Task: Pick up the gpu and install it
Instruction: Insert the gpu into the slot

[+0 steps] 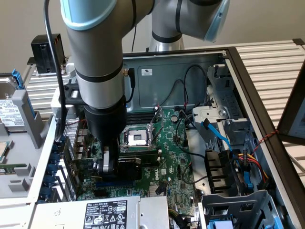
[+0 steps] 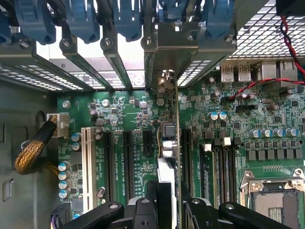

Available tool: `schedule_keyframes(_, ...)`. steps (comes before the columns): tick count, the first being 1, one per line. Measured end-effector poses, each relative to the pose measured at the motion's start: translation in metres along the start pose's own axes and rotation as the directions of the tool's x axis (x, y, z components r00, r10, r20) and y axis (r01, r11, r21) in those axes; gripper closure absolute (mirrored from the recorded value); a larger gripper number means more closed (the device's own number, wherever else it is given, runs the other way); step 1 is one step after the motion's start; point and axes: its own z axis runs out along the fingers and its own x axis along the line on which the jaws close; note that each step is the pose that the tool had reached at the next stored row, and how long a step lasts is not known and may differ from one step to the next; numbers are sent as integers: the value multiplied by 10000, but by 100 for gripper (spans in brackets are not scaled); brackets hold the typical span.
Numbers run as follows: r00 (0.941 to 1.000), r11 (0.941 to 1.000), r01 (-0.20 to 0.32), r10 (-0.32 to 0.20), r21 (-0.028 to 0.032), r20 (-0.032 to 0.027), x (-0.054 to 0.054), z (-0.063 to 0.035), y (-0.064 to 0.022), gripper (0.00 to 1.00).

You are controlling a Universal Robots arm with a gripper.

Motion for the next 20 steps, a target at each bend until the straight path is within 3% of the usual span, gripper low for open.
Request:
schedule_keyframes(13, 10000, 9999, 79, -80, -95, -26, 3, -1, -11, 72)
schedule_keyframes(20, 9999, 9999, 98, -98, -98, -27, 3, 0, -11, 72)
